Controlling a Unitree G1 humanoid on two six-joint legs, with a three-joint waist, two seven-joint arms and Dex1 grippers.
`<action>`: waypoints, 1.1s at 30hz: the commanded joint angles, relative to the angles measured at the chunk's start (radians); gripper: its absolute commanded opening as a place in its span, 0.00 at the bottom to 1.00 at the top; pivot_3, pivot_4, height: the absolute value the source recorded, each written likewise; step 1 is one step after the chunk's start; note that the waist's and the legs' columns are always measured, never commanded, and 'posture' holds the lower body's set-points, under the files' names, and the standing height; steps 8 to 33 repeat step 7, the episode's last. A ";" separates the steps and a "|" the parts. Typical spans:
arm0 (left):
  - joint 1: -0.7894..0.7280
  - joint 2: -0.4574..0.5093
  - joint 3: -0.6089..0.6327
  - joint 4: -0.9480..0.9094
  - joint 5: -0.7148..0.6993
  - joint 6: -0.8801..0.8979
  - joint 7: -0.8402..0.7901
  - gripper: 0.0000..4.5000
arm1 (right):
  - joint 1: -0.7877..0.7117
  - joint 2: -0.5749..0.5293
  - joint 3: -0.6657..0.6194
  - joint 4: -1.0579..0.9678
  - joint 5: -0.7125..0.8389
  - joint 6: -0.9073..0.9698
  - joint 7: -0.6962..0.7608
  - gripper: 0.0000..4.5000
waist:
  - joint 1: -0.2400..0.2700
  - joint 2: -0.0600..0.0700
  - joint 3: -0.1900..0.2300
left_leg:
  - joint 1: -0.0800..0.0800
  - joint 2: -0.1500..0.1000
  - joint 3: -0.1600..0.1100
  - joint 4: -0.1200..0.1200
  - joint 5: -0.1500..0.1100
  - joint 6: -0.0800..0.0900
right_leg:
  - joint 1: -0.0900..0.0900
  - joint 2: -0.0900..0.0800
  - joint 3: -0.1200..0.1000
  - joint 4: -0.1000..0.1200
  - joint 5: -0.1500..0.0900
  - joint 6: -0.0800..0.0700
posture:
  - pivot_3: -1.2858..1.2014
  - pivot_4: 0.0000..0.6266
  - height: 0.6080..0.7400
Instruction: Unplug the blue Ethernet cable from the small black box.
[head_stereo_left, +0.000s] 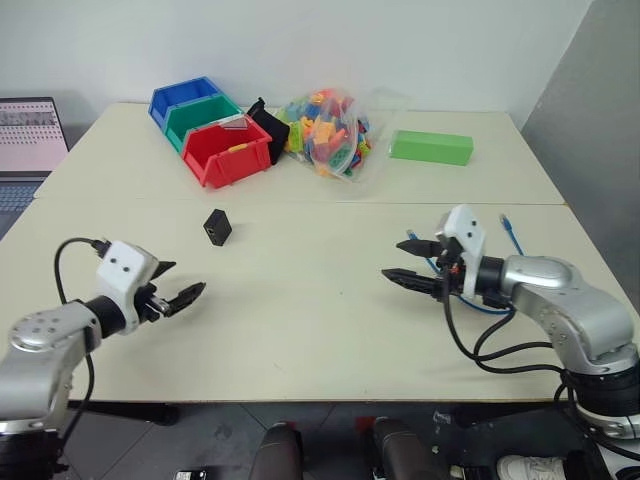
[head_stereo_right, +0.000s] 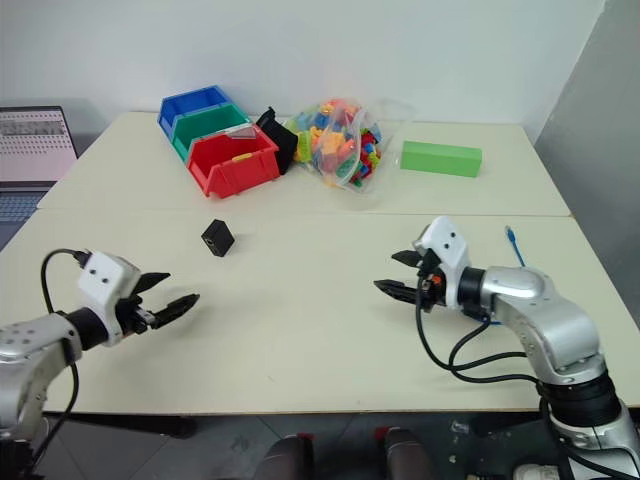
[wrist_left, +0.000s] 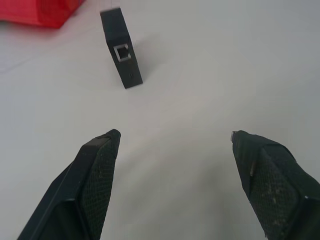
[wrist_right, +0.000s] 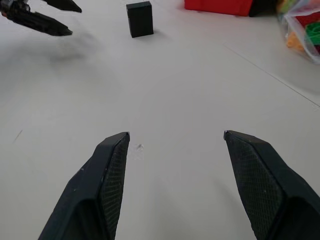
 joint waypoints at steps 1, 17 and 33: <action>-0.026 0.057 0.064 -0.039 -0.052 0.033 -0.063 0.84 | 0.016 -0.053 -0.077 -0.026 0.052 -0.006 0.050 0.71 | -0.001 0.001 0.000 | 0.000 0.000 0.001 0.000 0.000 0.000 | 0.000 0.000 0.000 0.000 0.000 0.000 | 0.52 0.24 1.00; -0.035 0.099 0.062 -0.057 -0.079 0.054 -0.143 0.84 | 0.034 -0.105 -0.109 -0.017 0.067 -0.010 0.070 0.71 | -0.005 0.001 0.001 | 0.000 0.000 0.002 -0.001 0.000 0.000 | -0.001 0.000 0.000 -0.001 0.000 0.000 | 0.52 0.24 1.00; -0.035 0.099 0.062 -0.057 -0.079 0.054 -0.143 0.84 | 0.034 -0.105 -0.109 -0.017 0.067 -0.010 0.070 0.71 | -0.005 0.001 0.001 | 0.000 0.000 0.002 -0.001 0.000 0.000 | -0.001 0.000 0.000 -0.001 0.000 0.000 | 0.52 0.24 1.00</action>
